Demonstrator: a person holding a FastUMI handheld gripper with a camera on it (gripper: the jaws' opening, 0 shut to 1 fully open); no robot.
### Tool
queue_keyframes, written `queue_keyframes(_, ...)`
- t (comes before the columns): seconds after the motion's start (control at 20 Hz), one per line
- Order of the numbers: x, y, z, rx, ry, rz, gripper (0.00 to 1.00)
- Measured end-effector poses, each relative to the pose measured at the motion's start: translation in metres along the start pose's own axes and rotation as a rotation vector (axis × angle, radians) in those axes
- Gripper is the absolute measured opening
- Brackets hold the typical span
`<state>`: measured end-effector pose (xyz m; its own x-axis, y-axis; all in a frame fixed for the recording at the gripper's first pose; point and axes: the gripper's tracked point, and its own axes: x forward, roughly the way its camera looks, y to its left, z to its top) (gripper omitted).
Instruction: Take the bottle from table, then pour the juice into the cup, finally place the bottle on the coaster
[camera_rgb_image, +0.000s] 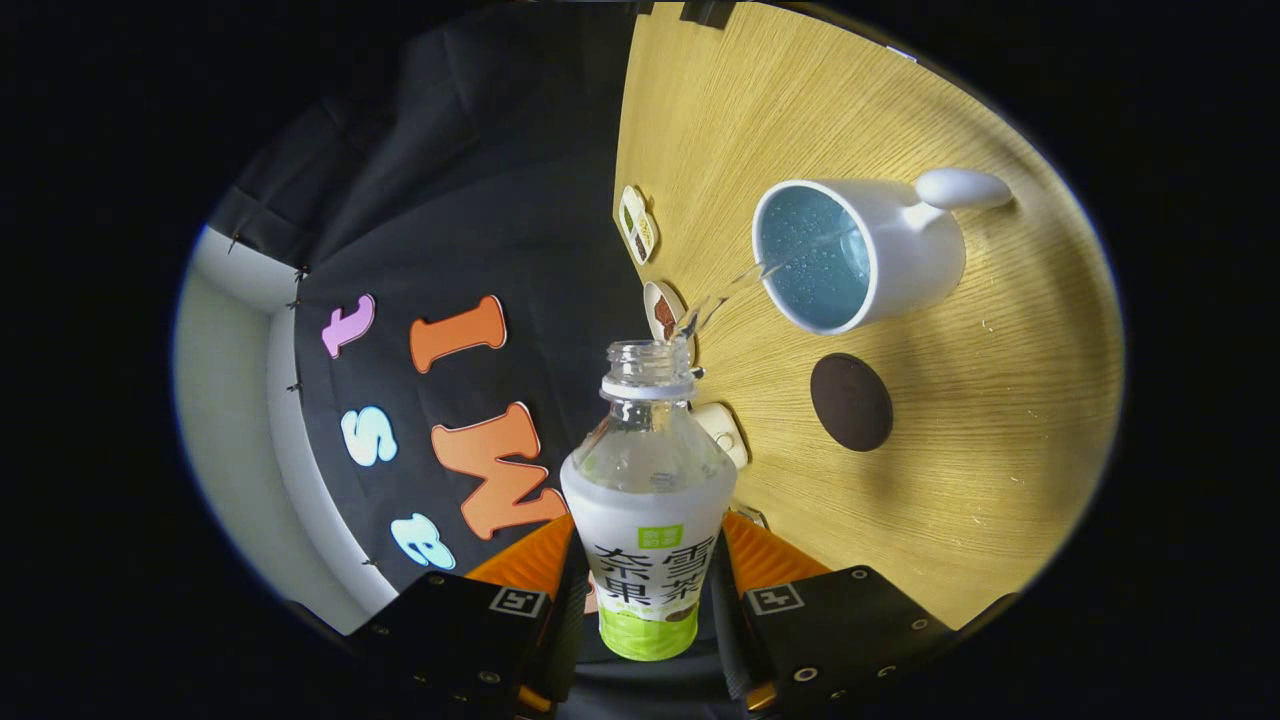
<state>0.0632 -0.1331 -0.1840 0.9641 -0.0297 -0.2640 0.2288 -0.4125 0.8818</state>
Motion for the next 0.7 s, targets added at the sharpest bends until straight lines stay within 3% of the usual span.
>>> queue_keyframes(0.7,-0.0001,0.0058,0.0059,0.079,-0.016,0.012,0.58)
